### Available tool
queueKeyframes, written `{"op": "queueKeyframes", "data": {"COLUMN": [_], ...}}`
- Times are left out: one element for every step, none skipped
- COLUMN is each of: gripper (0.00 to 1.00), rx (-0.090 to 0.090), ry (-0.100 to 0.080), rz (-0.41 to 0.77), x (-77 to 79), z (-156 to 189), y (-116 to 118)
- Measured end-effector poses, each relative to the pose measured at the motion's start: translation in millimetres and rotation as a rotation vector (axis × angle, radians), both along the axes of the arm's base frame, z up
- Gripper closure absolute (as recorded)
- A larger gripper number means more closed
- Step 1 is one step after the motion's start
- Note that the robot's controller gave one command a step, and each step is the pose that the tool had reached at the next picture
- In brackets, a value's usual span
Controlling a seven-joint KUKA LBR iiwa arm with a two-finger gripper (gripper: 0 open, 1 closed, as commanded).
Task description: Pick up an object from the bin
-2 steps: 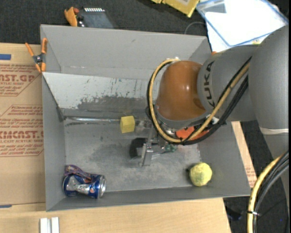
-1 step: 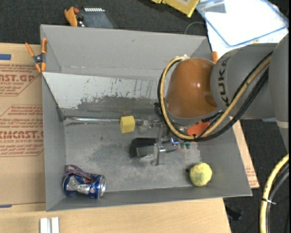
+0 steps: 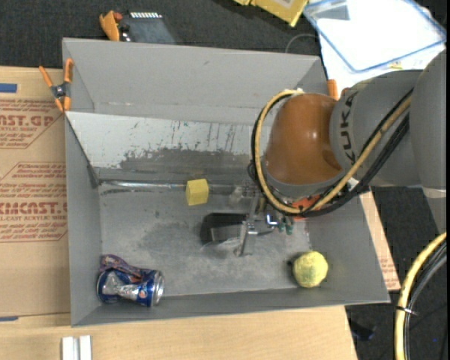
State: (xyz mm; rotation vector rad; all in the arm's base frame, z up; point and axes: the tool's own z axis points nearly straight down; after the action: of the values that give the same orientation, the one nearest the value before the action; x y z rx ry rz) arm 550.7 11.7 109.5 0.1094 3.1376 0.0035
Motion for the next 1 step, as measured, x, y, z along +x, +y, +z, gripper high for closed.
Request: {"op": "queueKeyframes", "data": {"gripper": [0.00], "rx": [0.002], "ry": [-0.009], "rz": [0.025], "x": [23.9], "z": [-31.7], "y": [-11.0]}}
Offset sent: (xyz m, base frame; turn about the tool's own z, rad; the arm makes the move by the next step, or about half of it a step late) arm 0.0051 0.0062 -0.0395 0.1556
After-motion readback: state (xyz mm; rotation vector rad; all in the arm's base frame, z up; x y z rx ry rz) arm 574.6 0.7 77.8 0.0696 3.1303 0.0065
